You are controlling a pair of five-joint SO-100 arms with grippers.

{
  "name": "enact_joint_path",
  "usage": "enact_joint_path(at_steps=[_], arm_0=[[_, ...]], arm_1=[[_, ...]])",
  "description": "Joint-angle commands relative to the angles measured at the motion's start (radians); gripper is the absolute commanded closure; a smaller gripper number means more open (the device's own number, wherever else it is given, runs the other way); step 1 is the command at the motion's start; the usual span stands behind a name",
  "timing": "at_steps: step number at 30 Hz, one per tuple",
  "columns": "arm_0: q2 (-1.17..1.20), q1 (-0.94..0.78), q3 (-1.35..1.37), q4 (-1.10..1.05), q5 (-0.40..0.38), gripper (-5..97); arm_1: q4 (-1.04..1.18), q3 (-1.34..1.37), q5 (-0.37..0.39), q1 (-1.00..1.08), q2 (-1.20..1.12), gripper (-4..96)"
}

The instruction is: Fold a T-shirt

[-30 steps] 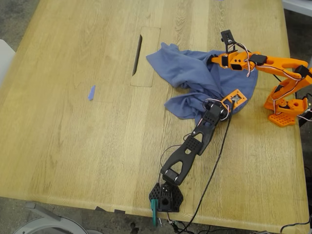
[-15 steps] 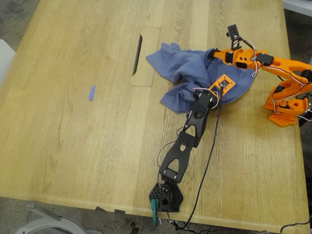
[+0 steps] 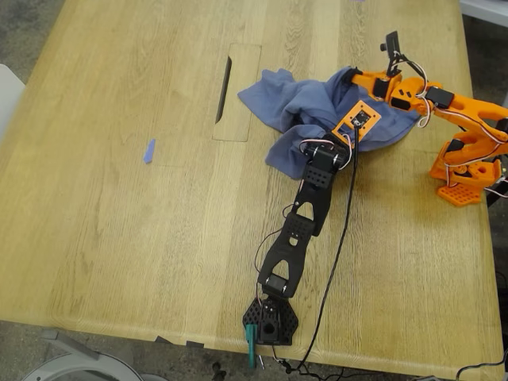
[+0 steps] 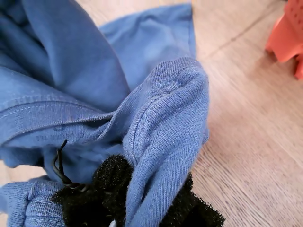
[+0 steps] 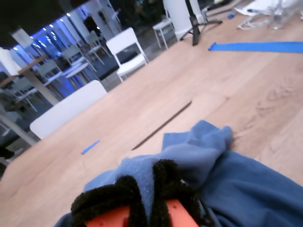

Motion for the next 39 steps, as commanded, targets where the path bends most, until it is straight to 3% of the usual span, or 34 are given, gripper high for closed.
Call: enact_joint_path(at_steps=[1,22,39], arm_0=[[0.264,-0.031,-0.032,-0.003,0.017,92],[0.578,-0.118,-0.035,-0.043,0.051,92],[0.71,-0.118,-0.037,-0.25,0.055,92]], arm_1=[[-0.04,-0.098,-0.009,-0.02,0.072,91.4],[-0.196,-0.252,-0.034,-0.009,0.12,91.4],[-0.212,-0.419,-0.054,-0.112,0.152,91.4]])
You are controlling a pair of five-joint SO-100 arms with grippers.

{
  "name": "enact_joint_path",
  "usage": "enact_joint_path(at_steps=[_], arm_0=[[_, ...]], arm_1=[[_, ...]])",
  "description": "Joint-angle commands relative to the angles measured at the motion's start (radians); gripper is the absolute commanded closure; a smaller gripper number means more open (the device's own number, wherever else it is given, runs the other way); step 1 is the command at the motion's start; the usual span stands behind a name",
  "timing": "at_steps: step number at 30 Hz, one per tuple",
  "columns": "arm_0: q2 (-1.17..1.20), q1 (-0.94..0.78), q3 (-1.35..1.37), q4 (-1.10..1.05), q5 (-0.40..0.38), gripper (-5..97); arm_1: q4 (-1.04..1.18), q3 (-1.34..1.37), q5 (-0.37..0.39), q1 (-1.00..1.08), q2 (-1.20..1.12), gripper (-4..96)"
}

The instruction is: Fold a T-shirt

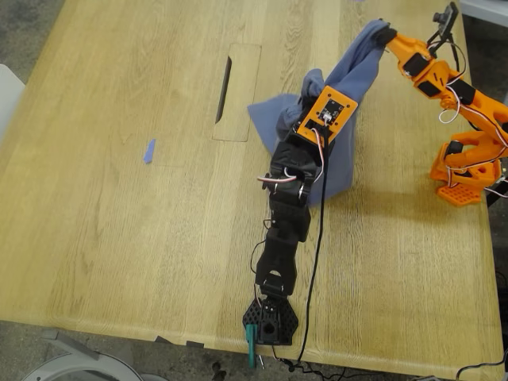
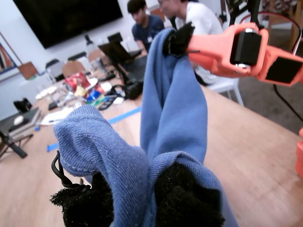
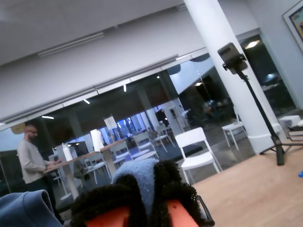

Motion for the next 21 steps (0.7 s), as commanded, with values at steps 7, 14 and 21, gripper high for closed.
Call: enact_joint_path(at_steps=[7,14,21], arm_0=[[0.247,0.0,-0.038,-0.127,-0.011,92],[0.296,0.0,-0.04,-0.169,-0.026,92],[0.327,0.058,-0.04,-0.215,-0.032,92]], arm_1=[[0.025,-0.127,-0.008,-0.012,0.115,91.4],[0.072,-0.224,-0.021,-0.025,0.12,91.4],[0.158,-0.328,-0.04,-0.054,0.12,91.4]])
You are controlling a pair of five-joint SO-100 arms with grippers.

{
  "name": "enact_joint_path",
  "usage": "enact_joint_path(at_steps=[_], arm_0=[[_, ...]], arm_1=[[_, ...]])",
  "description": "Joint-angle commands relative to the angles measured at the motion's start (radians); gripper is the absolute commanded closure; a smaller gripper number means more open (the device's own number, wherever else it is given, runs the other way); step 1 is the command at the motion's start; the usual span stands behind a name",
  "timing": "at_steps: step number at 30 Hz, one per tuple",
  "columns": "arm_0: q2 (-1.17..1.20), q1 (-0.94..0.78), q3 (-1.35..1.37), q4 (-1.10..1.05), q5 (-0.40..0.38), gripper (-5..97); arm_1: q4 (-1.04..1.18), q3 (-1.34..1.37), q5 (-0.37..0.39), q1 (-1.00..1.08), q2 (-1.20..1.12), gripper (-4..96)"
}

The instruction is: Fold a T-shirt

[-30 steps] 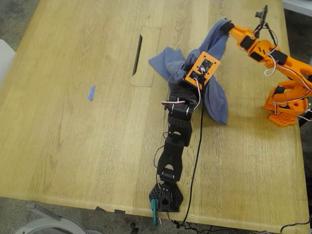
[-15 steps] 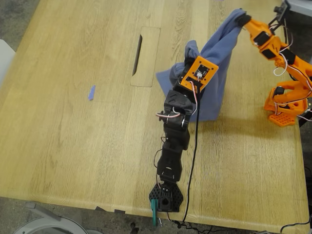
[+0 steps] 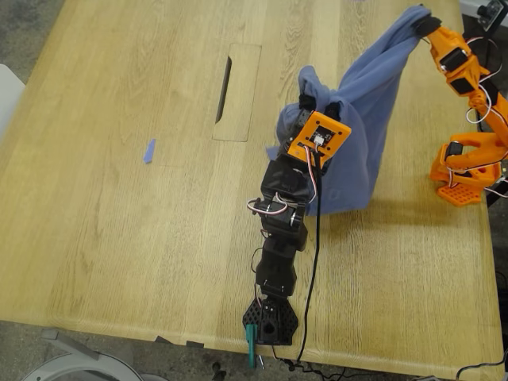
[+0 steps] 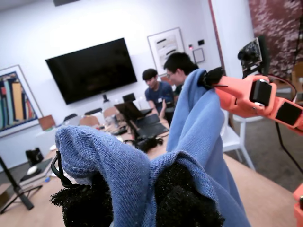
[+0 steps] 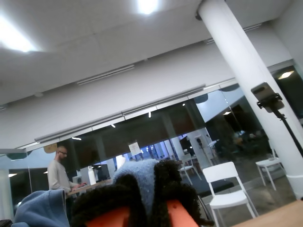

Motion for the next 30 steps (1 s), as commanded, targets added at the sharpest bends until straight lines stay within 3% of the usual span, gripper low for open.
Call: enact_joint_path(at_steps=[1,18,30], arm_0=[[0.163,0.028,-0.04,-0.072,-0.002,92],[0.172,0.342,-0.035,-0.064,0.009,92],[0.192,0.552,-0.014,0.0,0.009,92]], arm_1=[[0.029,-0.1,-0.008,-0.008,0.038,91.4],[0.364,-0.278,0.006,-0.279,0.061,91.4],[0.419,-0.278,-0.081,-0.684,-0.031,91.4]])
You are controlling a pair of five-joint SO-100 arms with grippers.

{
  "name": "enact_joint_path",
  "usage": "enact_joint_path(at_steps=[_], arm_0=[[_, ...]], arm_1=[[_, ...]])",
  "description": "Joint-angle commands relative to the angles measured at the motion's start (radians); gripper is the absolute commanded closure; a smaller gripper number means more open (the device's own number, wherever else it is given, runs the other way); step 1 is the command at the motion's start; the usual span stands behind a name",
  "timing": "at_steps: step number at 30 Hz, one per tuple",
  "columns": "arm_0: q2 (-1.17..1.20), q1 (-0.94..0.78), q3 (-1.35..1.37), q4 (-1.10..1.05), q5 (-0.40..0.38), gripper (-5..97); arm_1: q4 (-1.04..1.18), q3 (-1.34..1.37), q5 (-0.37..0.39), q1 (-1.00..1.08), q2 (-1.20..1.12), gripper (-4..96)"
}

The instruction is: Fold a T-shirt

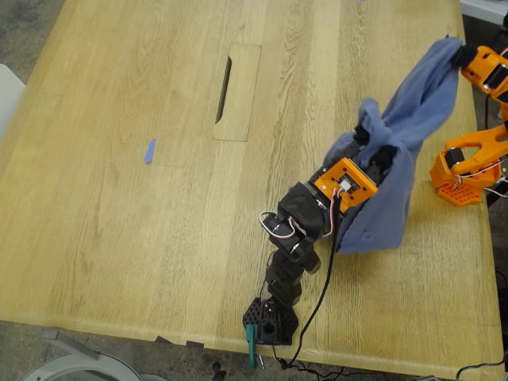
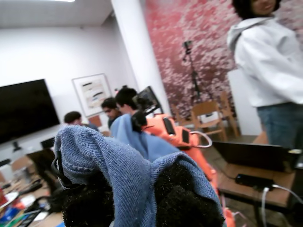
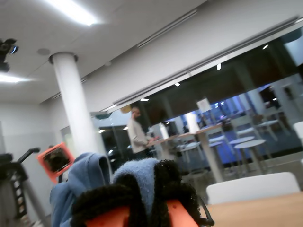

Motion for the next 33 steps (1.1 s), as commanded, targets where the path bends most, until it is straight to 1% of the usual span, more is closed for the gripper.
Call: enact_joint_path(at_steps=[1,5,9,14,18,24,29,33], arm_0=[[0.101,0.054,-0.012,0.009,0.002,92],[0.103,0.127,0.008,0.009,-0.017,92],[0.098,0.209,0.072,-0.057,-0.057,92],[0.089,0.272,0.101,-0.057,-0.103,92],[0.089,0.305,0.097,0.035,-0.141,92],[0.089,0.307,0.035,0.213,-0.204,92],[0.089,0.276,-0.026,0.348,-0.236,92],[0.083,0.265,-0.044,0.391,-0.25,92]], arm_1=[[0.006,-0.023,-0.02,-0.095,-0.025,91.4],[-0.037,-0.028,-0.017,-0.156,-0.092,91.4],[-0.097,-0.058,-0.032,-0.275,-0.192,91.4],[-0.104,-0.083,-0.037,-0.348,-0.255,91.4],[-0.012,-0.087,-0.028,-0.35,-0.219,91.4],[0.092,-0.051,-0.003,-0.35,-0.144,91.4],[0.17,0.012,0.026,-0.322,-0.057,91.4],[0.232,0.077,0.057,-0.302,0.025,91.4]])
